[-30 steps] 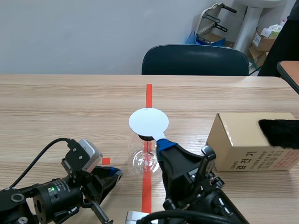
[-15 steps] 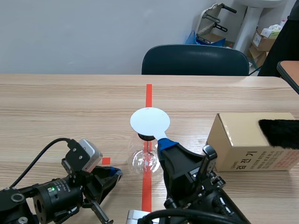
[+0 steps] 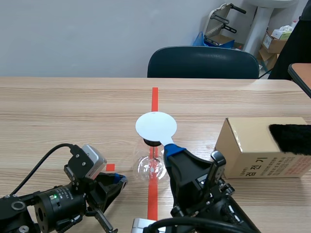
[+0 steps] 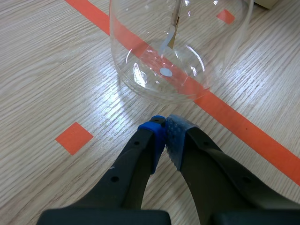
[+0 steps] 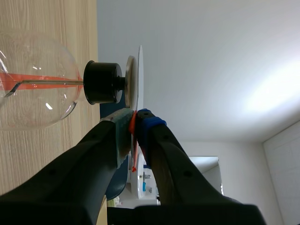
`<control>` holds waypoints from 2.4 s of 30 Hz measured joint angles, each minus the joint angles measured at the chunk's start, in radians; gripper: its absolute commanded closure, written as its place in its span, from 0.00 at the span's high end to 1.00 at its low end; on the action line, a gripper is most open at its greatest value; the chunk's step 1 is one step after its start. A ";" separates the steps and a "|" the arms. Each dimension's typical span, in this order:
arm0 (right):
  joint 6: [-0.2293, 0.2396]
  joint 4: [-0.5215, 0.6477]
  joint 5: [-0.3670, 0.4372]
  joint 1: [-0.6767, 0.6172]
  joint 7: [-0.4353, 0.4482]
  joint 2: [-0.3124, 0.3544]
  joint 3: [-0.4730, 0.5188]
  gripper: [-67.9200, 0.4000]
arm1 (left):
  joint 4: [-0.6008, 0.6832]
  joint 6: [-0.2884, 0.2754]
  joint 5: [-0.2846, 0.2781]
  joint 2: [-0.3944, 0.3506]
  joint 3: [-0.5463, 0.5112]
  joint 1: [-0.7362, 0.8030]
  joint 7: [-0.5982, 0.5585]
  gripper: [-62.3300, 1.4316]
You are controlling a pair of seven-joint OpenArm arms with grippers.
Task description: Do the electroscope experiment
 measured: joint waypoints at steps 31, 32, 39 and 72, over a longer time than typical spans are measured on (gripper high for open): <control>0.000 0.000 0.008 0.000 -0.576 0.000 0.018 0.02 | 0.000 0.000 0.000 0.000 0.000 0.000 0.000 0.07; 0.000 0.000 0.008 0.000 -0.576 0.000 0.018 0.02 | 0.000 0.000 0.000 0.000 0.000 0.000 0.000 0.07; 0.000 0.000 0.008 0.000 -0.576 0.000 0.018 0.02 | 0.000 0.000 0.000 0.000 0.000 0.000 0.000 0.07; 0.000 0.000 0.008 0.000 -0.576 0.000 0.018 0.02 | 0.000 0.000 0.000 0.000 0.000 0.000 0.000 0.07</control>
